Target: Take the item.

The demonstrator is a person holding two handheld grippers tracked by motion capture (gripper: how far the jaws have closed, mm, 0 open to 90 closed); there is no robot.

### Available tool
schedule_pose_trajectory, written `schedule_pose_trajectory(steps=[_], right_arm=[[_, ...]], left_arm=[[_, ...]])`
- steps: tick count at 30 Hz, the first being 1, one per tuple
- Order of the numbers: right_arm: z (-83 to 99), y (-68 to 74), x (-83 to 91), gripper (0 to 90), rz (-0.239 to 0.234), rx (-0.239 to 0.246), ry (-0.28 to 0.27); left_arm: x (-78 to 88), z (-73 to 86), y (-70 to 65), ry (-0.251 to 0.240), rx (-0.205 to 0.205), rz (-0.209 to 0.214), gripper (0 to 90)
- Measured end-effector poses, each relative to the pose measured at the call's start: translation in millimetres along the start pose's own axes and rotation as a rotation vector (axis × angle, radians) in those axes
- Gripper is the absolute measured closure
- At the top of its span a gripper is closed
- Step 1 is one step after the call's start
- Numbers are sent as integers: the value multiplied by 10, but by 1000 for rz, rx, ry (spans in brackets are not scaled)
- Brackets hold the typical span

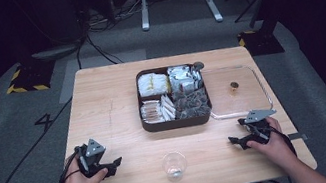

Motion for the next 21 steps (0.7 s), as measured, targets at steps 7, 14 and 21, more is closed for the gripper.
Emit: schedule_pose_trajectory(steps=[7, 14, 21], right_arm=[[0, 0, 0, 119, 0, 0, 0], [0, 0, 0, 119, 0, 0, 0], [0, 0, 0, 119, 0, 0, 0]], left_arm=[[-94, 119, 21, 35, 15, 3, 277], [-194, 216, 5, 83, -13, -7, 261], [-272, 262, 17, 88, -1, -5, 195]])
Point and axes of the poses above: each handheld gripper's, and its own axes: x roughly backward along the jaws, z roughly out of its underside, y roughly to its left, the point moved 8 cm from there along -x, roughly forward along the jaws, and after that the axes turned 10 degrees about -x, right-handed, at the moved point
